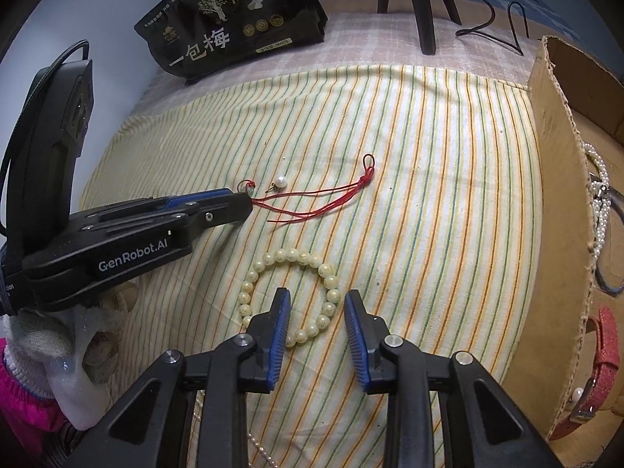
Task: Organize jewelry
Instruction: 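Close the left tool on the green jade pendant while the right tool approaches the bead bracelet, then lift the jade pendant with the left tool while the right tool grasps the bead bracelet, then carry the pendant with the left tool while the right tool carries the bracelet to the box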
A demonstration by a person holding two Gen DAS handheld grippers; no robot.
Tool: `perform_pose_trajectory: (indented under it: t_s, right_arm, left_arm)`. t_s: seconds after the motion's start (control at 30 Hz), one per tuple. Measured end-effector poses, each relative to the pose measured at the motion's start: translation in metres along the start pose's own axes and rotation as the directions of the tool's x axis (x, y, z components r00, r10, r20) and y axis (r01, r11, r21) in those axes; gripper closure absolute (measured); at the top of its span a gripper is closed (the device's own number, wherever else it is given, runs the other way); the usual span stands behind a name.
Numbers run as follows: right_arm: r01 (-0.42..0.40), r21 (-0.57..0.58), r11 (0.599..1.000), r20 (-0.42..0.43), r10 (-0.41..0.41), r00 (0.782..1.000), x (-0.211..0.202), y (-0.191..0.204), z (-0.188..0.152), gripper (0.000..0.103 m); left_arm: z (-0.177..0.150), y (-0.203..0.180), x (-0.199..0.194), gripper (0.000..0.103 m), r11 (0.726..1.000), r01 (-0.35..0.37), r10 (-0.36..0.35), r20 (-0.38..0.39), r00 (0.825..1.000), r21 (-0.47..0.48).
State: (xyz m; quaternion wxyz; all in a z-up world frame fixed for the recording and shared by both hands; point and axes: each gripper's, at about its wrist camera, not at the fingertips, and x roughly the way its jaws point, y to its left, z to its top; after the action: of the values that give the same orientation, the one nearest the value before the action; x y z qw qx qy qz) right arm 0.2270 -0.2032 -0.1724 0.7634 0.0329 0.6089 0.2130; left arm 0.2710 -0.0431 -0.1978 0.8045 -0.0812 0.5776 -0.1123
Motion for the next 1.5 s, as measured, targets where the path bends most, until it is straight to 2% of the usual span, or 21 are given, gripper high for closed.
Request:
perform_pose_trajectory:
  t_s: [0.1, 0.27, 0.4, 0.63, 0.83, 1.2, 1.5]
  right_arm:
    - [0.001, -0.018, 1.0, 0.011, -0.001, 1.0, 0.001, 0.002, 0.0, 0.074]
    - [0.037, -0.035, 0.999, 0.012, -0.037, 0.999, 0.007, 0.006, 0.0, 0.082]
    - [0.056, -0.035, 0.998, 0.025, -0.055, 0.998, 0.007, 0.005, -0.001, 0.096]
    - [0.053, -0.051, 0.997, 0.066, -0.049, 0.997, -0.005, 0.008, -0.004, 0.098]
    - [0.049, -0.068, 0.996, 0.12, -0.041, 0.992, -0.029, 0.017, -0.007, 0.098]
    - [0.073, -0.087, 0.994, 0.214, -0.053, 0.975, -0.072, 0.027, -0.02, 0.098]
    - [0.073, -0.069, 0.995, 0.283, -0.05, 0.958, -0.111, 0.013, -0.033, 0.098]
  left_arm:
    - [-0.001, -0.002, 0.0, 0.088, 1.0, -0.012, 0.012, 0.006, 1.0, 0.009]
    - [0.0, -0.002, -0.001, 0.088, 1.0, -0.012, 0.012, 0.012, 1.0, 0.005]
    - [-0.002, -0.001, -0.004, 0.088, 1.0, -0.012, 0.012, 0.018, 1.0, 0.002]
    - [-0.005, -0.002, -0.022, 0.089, 1.0, -0.009, 0.009, 0.058, 0.998, 0.0]
    - [-0.006, -0.004, -0.053, 0.089, 1.0, 0.018, -0.016, 0.117, 0.993, -0.017]
    - [-0.016, -0.025, -0.111, 0.089, 0.998, 0.057, -0.059, 0.223, 0.973, 0.012]
    - [-0.025, -0.051, -0.135, 0.089, 0.992, 0.119, -0.128, 0.245, 0.961, 0.051]
